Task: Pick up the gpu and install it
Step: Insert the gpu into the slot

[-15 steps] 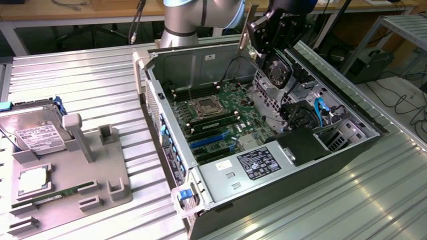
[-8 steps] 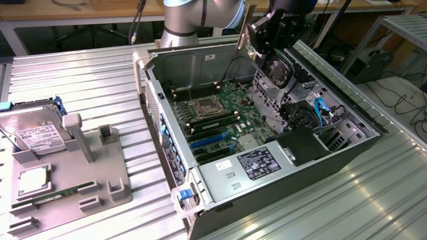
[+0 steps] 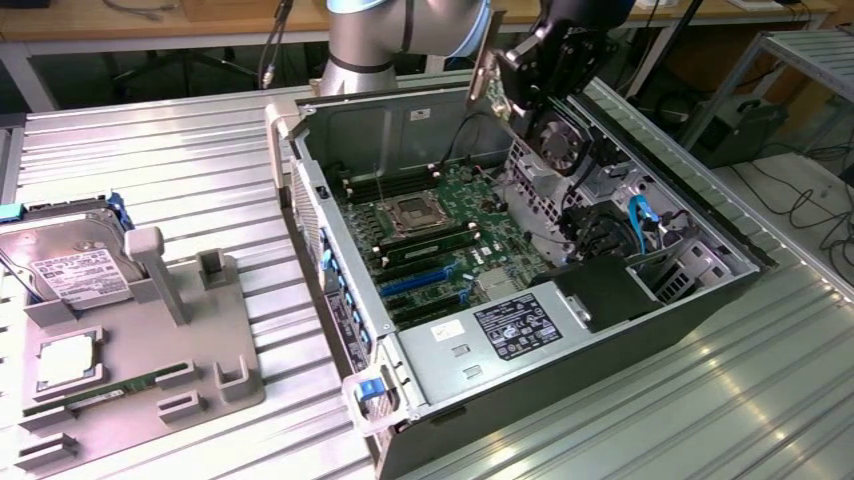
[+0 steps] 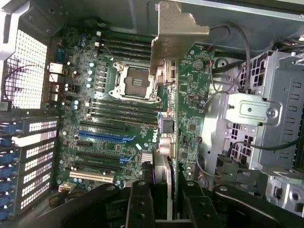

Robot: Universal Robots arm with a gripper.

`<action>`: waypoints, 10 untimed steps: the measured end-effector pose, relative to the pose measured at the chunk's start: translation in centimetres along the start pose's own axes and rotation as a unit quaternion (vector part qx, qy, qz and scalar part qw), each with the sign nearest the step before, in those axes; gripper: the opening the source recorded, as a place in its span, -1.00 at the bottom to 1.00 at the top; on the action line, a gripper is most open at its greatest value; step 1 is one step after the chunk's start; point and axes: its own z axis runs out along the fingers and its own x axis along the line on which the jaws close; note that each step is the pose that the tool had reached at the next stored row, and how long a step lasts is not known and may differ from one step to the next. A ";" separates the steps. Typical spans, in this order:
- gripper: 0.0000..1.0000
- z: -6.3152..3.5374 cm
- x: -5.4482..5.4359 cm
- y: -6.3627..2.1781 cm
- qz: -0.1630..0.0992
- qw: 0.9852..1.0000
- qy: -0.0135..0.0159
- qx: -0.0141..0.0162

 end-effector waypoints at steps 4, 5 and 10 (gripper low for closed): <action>-0.44 0.00 0.0 0.00 -0.017 1.000 0.001 0.000; -0.44 0.00 0.0 0.00 -0.021 1.000 0.001 0.000; -0.44 0.00 0.0 0.00 -0.041 0.999 0.001 0.000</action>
